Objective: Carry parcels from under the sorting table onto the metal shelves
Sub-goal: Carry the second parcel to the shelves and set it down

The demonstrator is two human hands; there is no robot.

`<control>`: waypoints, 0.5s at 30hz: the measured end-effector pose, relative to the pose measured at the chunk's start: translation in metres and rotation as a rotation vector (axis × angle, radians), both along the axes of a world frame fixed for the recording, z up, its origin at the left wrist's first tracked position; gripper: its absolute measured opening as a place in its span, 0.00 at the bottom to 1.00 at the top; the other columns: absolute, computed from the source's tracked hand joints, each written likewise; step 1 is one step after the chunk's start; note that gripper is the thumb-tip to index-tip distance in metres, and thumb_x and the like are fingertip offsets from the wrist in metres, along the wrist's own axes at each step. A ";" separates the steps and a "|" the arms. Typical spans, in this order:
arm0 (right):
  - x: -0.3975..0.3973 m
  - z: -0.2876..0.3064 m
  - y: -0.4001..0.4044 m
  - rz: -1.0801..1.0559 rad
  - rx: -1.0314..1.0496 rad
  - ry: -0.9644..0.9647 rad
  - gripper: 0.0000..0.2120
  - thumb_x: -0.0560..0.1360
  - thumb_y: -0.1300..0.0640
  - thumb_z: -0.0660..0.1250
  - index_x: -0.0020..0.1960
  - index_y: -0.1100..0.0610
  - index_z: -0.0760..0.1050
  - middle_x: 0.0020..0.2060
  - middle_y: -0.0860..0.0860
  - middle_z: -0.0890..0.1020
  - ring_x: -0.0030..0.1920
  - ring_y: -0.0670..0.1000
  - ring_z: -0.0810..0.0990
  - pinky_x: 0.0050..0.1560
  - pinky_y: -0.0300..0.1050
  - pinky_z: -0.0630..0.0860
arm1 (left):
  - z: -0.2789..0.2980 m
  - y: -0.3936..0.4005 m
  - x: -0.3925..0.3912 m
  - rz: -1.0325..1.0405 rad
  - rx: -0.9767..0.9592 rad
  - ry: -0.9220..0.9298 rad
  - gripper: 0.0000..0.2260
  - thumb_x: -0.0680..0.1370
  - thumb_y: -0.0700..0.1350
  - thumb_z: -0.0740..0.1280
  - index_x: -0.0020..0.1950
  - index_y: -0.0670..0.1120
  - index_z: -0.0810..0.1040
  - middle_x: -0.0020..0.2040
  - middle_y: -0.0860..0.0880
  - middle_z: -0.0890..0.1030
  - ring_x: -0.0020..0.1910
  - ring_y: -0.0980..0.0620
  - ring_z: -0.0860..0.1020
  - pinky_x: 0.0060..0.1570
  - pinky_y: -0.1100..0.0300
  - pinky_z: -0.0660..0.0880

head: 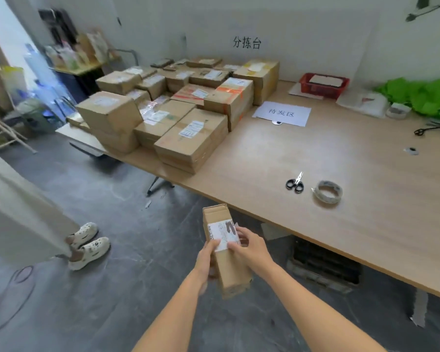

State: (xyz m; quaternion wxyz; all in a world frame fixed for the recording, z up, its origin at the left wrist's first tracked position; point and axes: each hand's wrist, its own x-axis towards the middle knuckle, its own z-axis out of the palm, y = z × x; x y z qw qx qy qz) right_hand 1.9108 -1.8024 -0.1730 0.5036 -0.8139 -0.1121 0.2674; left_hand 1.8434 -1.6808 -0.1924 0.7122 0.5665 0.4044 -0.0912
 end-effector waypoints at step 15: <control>-0.102 0.058 0.251 0.255 -0.093 -0.476 0.13 0.70 0.50 0.70 0.49 0.53 0.69 0.45 0.46 0.73 0.41 0.47 0.73 0.36 0.42 0.68 | 0.052 0.224 -0.142 0.670 -0.224 -0.380 0.22 0.79 0.57 0.54 0.50 0.44 0.81 0.38 0.42 0.86 0.35 0.44 0.83 0.45 0.52 0.76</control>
